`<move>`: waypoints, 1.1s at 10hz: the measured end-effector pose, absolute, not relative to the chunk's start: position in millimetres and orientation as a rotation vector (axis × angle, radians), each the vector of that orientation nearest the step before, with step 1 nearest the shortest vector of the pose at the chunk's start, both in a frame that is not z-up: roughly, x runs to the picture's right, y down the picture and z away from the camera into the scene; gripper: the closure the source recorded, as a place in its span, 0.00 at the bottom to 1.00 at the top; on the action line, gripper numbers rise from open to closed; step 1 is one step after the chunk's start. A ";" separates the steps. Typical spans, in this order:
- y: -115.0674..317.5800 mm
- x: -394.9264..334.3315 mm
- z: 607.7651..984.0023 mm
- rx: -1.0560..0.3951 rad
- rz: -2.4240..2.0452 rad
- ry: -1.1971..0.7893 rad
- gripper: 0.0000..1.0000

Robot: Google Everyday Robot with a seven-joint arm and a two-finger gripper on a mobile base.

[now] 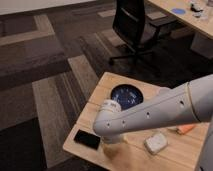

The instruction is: Push the eraser across the table

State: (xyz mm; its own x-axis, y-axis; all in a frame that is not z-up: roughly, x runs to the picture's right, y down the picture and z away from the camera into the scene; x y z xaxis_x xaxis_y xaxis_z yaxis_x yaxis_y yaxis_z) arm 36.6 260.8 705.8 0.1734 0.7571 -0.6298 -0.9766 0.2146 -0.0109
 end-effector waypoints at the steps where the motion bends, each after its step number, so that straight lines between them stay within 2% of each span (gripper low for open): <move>1: 253.8 29.8 707.0 -0.456 1.275 0.552 0.35; 3: 236.9 3.3 710.4 -0.426 1.213 0.512 0.35; 7: 241.0 -63.0 723.9 -0.450 1.099 0.477 0.35; 11: 206.8 -157.5 715.2 -0.419 0.962 0.307 0.35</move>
State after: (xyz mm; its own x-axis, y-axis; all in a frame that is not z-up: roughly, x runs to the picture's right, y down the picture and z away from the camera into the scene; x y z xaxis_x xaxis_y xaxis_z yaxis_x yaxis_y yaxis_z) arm -157.5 206.8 715.2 0.5385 0.7235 -0.4319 -0.8399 0.5019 -0.2065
